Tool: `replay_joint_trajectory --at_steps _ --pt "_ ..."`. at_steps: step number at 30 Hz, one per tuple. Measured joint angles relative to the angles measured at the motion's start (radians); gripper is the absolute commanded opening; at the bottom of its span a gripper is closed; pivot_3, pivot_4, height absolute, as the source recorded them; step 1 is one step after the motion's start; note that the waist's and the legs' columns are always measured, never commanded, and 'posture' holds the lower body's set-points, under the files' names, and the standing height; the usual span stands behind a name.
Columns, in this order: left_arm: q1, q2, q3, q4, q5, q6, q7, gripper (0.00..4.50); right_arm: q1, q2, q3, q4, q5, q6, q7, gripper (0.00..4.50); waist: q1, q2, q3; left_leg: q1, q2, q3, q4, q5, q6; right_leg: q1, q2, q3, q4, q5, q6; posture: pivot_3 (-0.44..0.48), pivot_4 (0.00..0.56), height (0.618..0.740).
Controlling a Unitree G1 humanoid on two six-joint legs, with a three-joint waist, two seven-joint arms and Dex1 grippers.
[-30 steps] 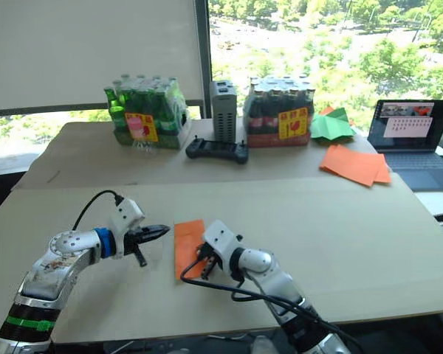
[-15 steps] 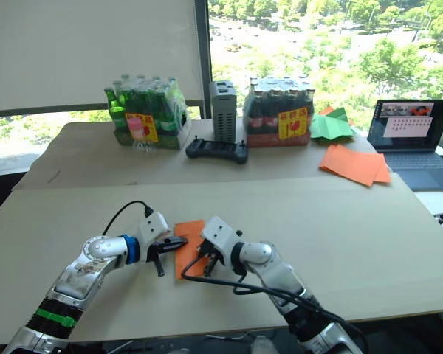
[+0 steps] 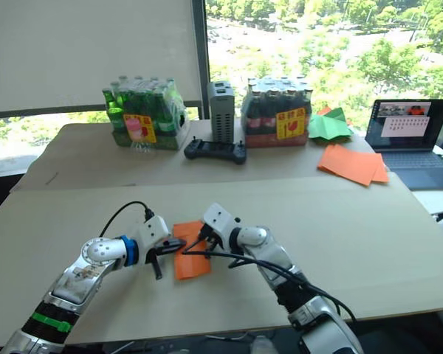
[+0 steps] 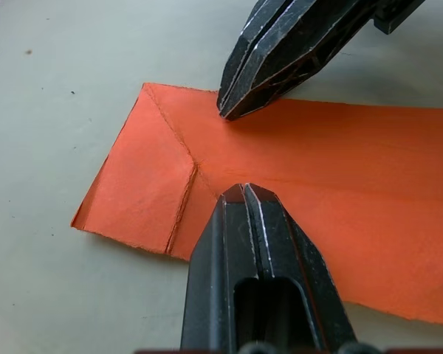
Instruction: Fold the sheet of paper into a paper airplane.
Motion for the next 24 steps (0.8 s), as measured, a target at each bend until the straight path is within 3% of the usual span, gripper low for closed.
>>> replay_joint_trajectory --at_steps 15,24 --pt "0.016 0.005 -0.002 -0.027 0.001 0.01 0.004 0.0 -0.147 0.075 -0.044 0.284 -0.024 -0.124 -0.005 0.02 -0.001 0.001 0.0 0.0 0.0 0.0 0.0 0.0 0.0 0.0 0.0 0.0 0.001 0.001 -0.002 0.0 0.15 0.723" --pt "0.023 0.005 -0.002 -0.041 0.001 0.014 0.012 0.0 -0.111 0.064 -0.053 0.256 -0.028 -0.146 0.03 0.02 0.0 0.001 0.0 0.0 0.0 -0.001 0.0 0.0 0.0 0.0 0.0 0.0 0.0 0.002 -0.003 0.0 0.15 0.723"
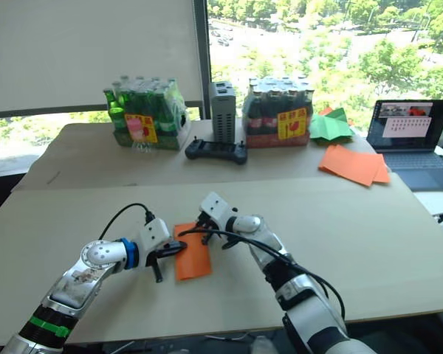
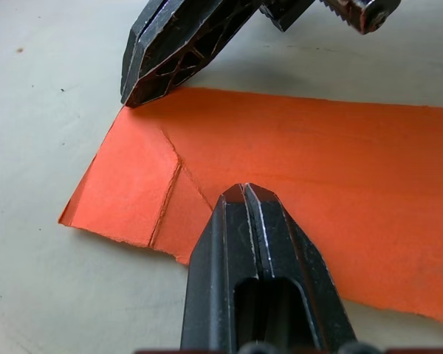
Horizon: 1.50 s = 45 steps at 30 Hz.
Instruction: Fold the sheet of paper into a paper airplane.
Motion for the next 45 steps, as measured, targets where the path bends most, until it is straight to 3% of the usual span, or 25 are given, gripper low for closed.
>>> replay_joint_trajectory --at_steps 19,45 --pt "-0.02 0.001 -0.016 0.026 0.002 -0.001 -0.003 0.0 0.211 -0.129 0.049 -0.364 0.0 0.116 0.146 0.02 0.003 0.008 -0.007 0.001 0.0 0.001 0.0 0.0 0.0 0.002 0.0 0.0 -0.001 -0.005 0.008 0.0 0.15 0.723" --pt "-0.04 0.001 -0.029 0.05 0.007 -0.008 -0.013 0.0 0.381 -0.262 0.099 -0.668 0.047 0.25 0.257 0.02 0.006 0.008 -0.013 0.001 0.0 0.0 0.0 0.0 0.0 0.003 0.0 0.0 -0.001 -0.006 0.01 0.0 0.15 0.723"
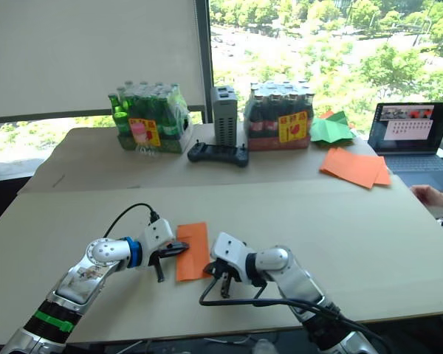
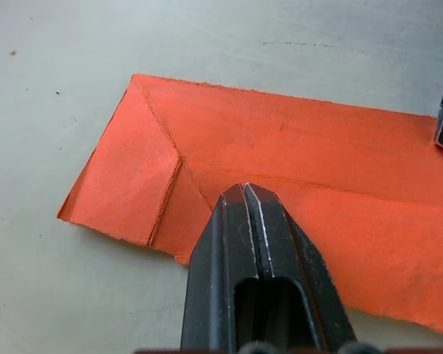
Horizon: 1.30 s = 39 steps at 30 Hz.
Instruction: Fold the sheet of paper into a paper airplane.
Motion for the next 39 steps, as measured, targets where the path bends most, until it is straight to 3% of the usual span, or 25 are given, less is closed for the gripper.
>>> replay_joint_trajectory --at_steps 15,20,26,32,39 --pt "-0.004 0.0 -0.004 0.008 0.0 -0.01 -0.006 0.0 0.011 -0.013 0.002 -0.036 0.016 0.012 0.009 0.02 0.002 0.0 0.0 0.0 0.0 0.0 0.0 0.0 0.0 0.0 0.0 0.0 0.0 0.0 0.0 0.0 0.15 0.723" --pt "-0.005 -0.003 0.001 0.009 -0.001 -0.02 -0.006 0.0 0.038 0.001 -0.052 -0.062 0.09 0.041 0.002 0.02 0.004 -0.001 0.001 -0.002 0.0 0.0 0.0 0.0 0.0 -0.002 0.0 0.0 0.0 0.0 0.0 0.0 0.15 0.723" --pt "0.037 0.031 0.095 -0.036 -0.088 0.035 -0.037 0.0 0.021 0.025 -0.248 -0.248 0.228 0.143 -0.08 0.02 -0.003 -0.006 0.011 -0.005 0.001 -0.002 0.0 0.0 0.0 -0.006 0.0 -0.001 0.0 0.0 0.0 0.0 0.15 0.723" --pt "0.064 0.1 0.225 -0.104 -0.176 0.109 -0.064 0.0 0.063 -0.004 -0.266 -0.284 0.242 0.19 -0.15 0.02 0.0 -0.009 0.014 -0.013 -0.001 -0.001 0.0 0.0 0.0 -0.015 -0.002 -0.001 0.0 0.005 -0.008 0.0 0.15 0.723" --pt "0.067 0.009 0.159 -0.081 -0.175 0.116 -0.053 0.0 0.067 -0.004 -0.267 -0.284 0.245 0.19 -0.209 0.02 0.009 -0.01 0.015 -0.019 -0.002 -0.001 0.002 0.0 -0.001 -0.019 -0.002 -0.001 0.0 0.007 -0.01 0.0 0.15 0.723"
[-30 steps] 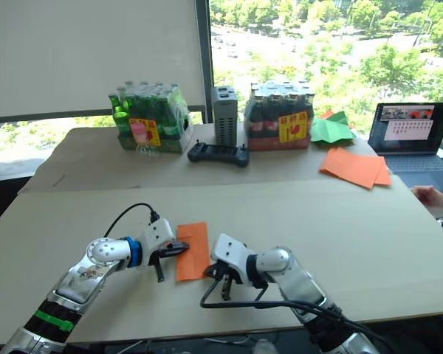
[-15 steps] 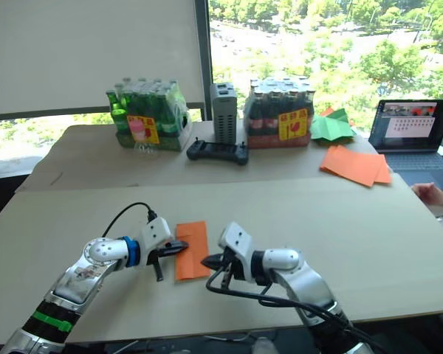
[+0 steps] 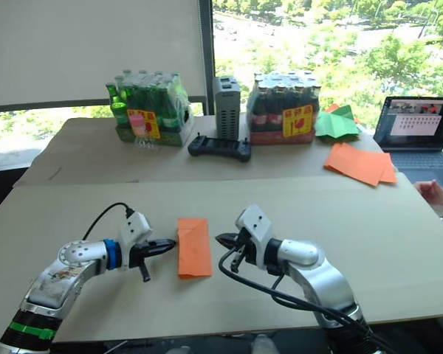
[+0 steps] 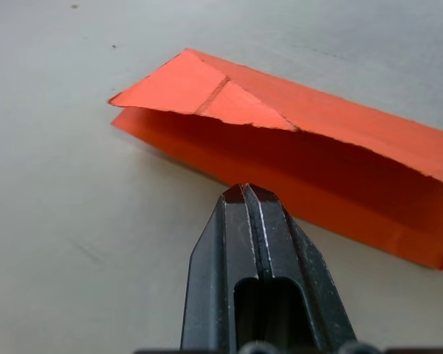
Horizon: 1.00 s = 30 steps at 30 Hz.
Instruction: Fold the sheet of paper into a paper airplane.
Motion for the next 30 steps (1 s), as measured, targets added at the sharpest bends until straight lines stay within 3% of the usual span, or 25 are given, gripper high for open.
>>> replay_joint_trajectory --at_steps 8,14,23,30 --pt "-0.143 -0.105 -0.073 0.031 -0.015 -0.002 -0.013 0.0 -0.015 -0.012 -0.042 -0.018 0.054 0.04 -0.016 0.02 0.011 0.0 0.0 0.0 0.0 0.001 0.002 0.0 0.0 0.001 0.0 0.0 0.0 0.0 0.0 0.0 0.15 0.723" --pt "-0.192 -0.181 -0.164 0.109 0.011 -0.044 -0.025 0.0 -0.13 0.017 -0.065 -0.029 0.105 0.06 -0.049 0.02 0.007 0.0 0.0 0.0 0.001 0.0 0.002 0.0 0.0 0.0 0.002 0.0 0.001 0.001 -0.001 0.0 0.15 0.723" --pt "-0.191 -0.176 -0.167 0.121 0.014 -0.048 -0.025 0.0 -0.182 -0.03 0.147 0.176 -0.088 0.042 -0.112 0.02 0.011 0.0 0.0 -0.001 0.0 0.001 0.005 0.0 0.0 0.0 0.001 0.0 0.001 0.001 -0.001 0.0 0.15 0.723" --pt "-0.103 -0.064 -0.146 0.122 0.044 -0.089 -0.025 0.0 -0.142 -0.062 0.151 0.234 -0.161 0.036 -0.147 0.02 0.007 0.0 0.0 -0.001 0.001 0.0 0.006 0.0 0.0 0.0 0.001 0.0 0.002 0.001 -0.001 0.0 0.15 0.723"
